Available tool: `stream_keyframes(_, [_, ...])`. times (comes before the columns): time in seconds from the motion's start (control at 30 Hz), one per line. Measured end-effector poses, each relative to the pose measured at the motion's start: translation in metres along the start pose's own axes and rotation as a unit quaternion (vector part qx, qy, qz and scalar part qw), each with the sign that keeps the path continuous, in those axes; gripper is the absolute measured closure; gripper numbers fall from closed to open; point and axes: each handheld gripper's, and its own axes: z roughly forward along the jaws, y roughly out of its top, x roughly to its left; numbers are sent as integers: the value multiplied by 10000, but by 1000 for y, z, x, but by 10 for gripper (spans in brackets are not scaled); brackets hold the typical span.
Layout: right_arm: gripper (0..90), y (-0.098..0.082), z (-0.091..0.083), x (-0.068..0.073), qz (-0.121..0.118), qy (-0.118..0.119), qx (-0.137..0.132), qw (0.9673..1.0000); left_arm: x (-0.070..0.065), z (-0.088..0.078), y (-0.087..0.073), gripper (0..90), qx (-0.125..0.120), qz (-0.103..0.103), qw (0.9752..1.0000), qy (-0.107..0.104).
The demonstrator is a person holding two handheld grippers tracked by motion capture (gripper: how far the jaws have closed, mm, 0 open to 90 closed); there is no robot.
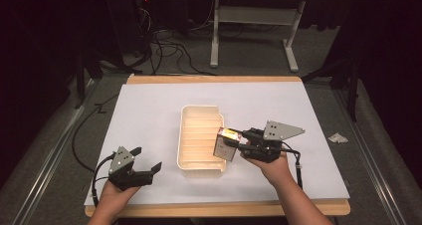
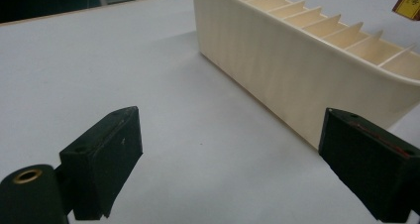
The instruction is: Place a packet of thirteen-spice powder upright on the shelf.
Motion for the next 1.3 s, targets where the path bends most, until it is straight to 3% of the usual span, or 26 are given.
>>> stream_keyframes(0.33, [691,3,2,-14,-100,449,200,9987,1,-1,1,102,-14,-26,10000,-17])
stream_keyframes(0.83, [691,0,17,-42,-242,597,505,9966,1,-1,2,102,-16,-20,10000,-14])
stream_keyframes(1.1, [691,-1,22,-44,-279,712,556,9955,1,-2,2,103,-20,-28,10000,-12])
stream_keyframes(1.3, [691,1,17,-48,-295,648,491,9963,1,-2,2,103,-28,-37,10000,-10])
